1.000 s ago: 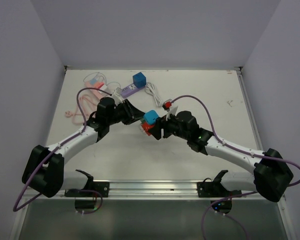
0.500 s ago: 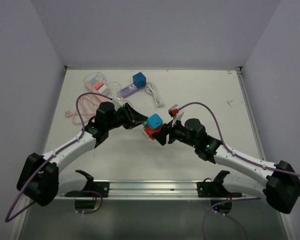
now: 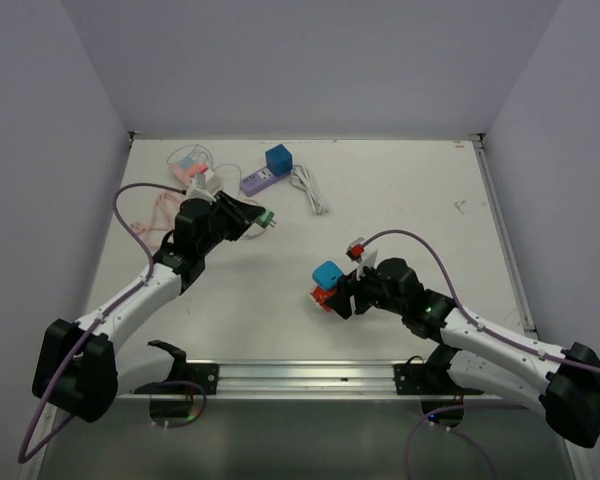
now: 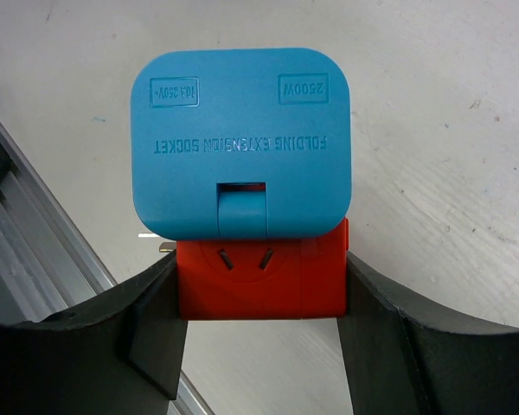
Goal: Pull the plug off the socket
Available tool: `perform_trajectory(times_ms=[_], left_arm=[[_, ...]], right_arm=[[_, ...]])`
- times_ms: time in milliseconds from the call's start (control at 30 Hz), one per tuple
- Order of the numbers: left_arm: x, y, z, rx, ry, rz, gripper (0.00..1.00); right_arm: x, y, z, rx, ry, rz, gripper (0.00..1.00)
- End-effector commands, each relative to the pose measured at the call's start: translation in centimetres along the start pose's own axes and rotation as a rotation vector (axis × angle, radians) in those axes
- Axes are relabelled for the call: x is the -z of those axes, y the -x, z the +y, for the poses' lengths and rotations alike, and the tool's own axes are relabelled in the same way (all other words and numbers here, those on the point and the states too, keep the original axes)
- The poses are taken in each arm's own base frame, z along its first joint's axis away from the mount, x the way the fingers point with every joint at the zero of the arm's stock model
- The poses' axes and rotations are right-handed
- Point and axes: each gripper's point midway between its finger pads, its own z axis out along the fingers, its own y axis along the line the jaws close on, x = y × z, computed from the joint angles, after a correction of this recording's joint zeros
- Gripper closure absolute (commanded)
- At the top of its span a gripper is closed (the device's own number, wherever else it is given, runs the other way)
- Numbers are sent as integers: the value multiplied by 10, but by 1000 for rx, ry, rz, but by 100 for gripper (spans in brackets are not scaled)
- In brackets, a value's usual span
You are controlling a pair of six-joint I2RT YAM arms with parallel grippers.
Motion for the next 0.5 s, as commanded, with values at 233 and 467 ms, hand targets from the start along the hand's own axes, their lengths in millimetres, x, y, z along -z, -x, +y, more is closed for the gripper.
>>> perform_trajectory(times_ms=[233,467], left_arm=[[-20,-31,61,-133,-6,188,100],[-18,-57,108,-155,41,220,89]], right_arm=[[10,29,5,29,3,-90,100],[-1,28,0,74,-22,-41,100]])
